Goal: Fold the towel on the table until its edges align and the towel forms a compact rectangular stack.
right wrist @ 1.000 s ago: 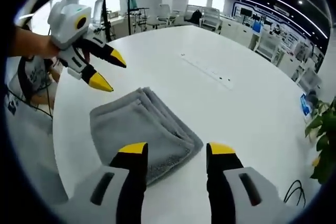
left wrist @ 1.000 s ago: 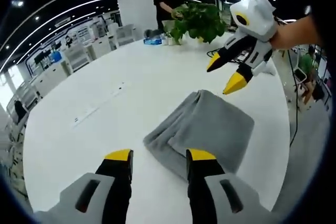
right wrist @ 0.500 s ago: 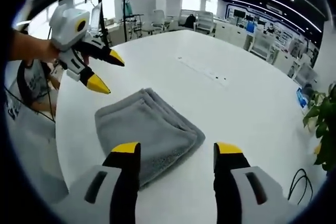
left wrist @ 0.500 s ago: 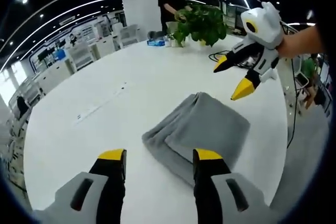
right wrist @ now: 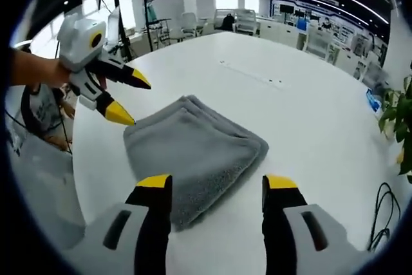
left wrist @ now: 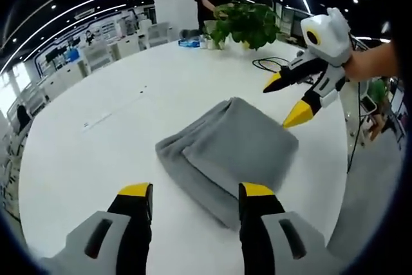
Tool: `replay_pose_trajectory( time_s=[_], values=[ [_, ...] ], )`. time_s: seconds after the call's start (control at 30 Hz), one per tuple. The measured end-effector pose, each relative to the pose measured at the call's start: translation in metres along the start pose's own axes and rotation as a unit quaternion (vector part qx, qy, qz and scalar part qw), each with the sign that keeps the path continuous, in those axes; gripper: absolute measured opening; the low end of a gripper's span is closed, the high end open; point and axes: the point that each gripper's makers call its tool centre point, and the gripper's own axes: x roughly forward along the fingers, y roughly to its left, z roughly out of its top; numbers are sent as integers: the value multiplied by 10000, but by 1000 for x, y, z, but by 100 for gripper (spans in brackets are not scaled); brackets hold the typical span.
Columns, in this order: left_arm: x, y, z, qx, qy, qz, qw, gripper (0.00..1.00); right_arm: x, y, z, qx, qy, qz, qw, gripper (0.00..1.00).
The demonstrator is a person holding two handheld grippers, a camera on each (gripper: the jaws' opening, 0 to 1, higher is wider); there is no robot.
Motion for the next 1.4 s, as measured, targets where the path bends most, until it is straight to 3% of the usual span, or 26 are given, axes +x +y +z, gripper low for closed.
replay_pose_trajectory(
  time_s=[0.3,0.57,0.97,1.4],
  values=[
    [5,-17,-16,-18,97,-215,9997,55,9,22,-18,-8,170,205,9996,56],
    [7,-29,-21,-42,70,-504,9987,53,16,32,-29,-50,316,311,9990,55],
    [20,-37,-28,49,224,-648,9976,52,24,26,-33,-79,413,256,9988,54],
    [36,-24,-16,31,220,-594,9980,51,33,10,-24,-105,430,219,9988,50]
  ],
)
